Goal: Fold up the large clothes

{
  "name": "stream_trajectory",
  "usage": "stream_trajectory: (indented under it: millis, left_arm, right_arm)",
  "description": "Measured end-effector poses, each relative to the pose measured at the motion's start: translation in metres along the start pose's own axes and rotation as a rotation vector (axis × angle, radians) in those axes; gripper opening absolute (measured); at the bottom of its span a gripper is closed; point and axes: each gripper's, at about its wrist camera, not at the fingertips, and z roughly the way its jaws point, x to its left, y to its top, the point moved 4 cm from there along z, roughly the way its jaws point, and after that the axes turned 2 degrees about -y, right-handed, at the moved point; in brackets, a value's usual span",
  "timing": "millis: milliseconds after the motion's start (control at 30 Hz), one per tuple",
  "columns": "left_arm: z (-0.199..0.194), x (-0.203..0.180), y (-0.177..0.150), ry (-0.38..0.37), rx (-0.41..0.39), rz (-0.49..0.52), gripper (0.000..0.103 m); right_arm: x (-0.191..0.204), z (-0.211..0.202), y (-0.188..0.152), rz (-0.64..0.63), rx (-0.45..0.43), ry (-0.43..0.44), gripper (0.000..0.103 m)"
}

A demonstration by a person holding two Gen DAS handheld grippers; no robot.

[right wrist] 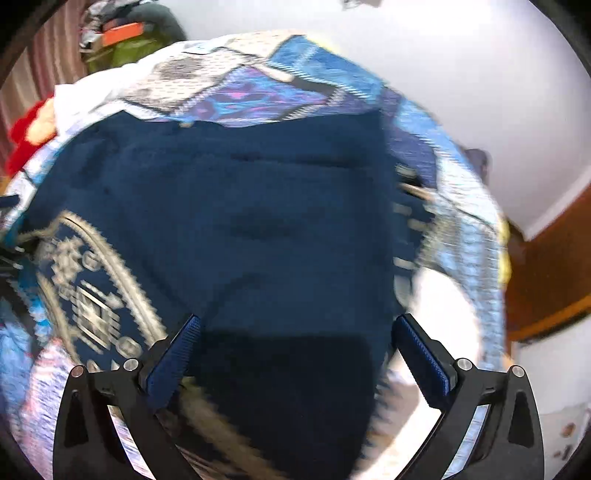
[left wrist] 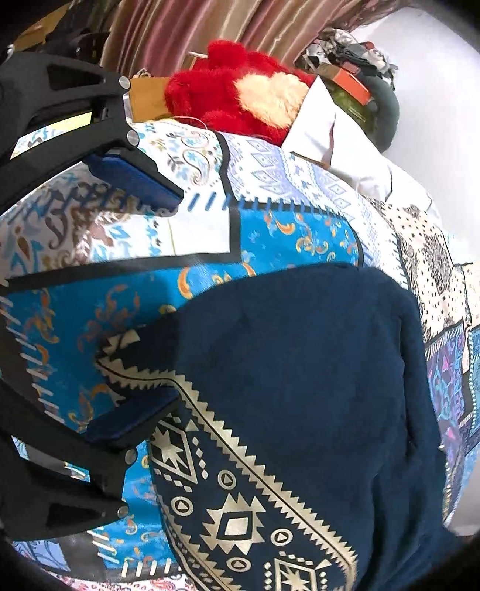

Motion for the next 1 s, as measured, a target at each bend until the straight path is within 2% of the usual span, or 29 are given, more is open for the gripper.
stream_trajectory:
  millis: [133, 233, 333, 433, 500, 600, 633, 733, 867, 1000]
  left_arm:
    - [-0.018, 0.007, 0.006, -0.036, -0.005, -0.042, 0.095]
    - [-0.044, 0.008, 0.026, -0.118, -0.074, -0.084, 0.095]
    - [-0.066, -0.010, 0.048, -0.214, -0.126, -0.120, 0.095]
    - [-0.072, -0.046, 0.067, -0.309, -0.135, -0.125, 0.095]
    - [-0.068, -0.071, 0.073, -0.315, -0.128, -0.097, 0.095]
    - [-0.053, -0.105, 0.067, -0.239, -0.108, -0.021, 0.096]
    - [-0.047, -0.108, 0.062, -0.234, -0.104, -0.012, 0.096]
    - [-0.031, -0.092, 0.050, -0.252, -0.079, -0.043, 0.096]
    - [-0.026, -0.063, 0.046, -0.316, -0.013, -0.143, 0.095]
    - [-0.043, -0.033, 0.076, -0.348, -0.078, -0.241, 0.095]
  right_arm:
    - [-0.022, -0.017, -0.016, 0.085, 0.007, 0.049, 0.103]
    - [-0.028, -0.040, -0.014, 0.113, -0.044, 0.040, 0.102]
    - [-0.017, -0.057, -0.003, 0.126, -0.082, 0.161, 0.102]
    - [0.003, -0.058, -0.004, 0.134, -0.073, 0.249, 0.102]
    - [0.015, -0.043, -0.007, 0.123, -0.036, 0.248, 0.102]
    - [0.018, -0.016, -0.024, 0.058, 0.028, 0.129, 0.102]
    - [0.012, -0.011, -0.033, 0.056, 0.044, 0.127, 0.103]
    - [-0.022, -0.015, -0.053, 0.143, 0.065, 0.200, 0.103]
    - [-0.057, -0.032, -0.055, 0.210, 0.065, 0.205, 0.103]
    - [-0.062, -0.045, -0.022, 0.205, -0.014, 0.222, 0.103]
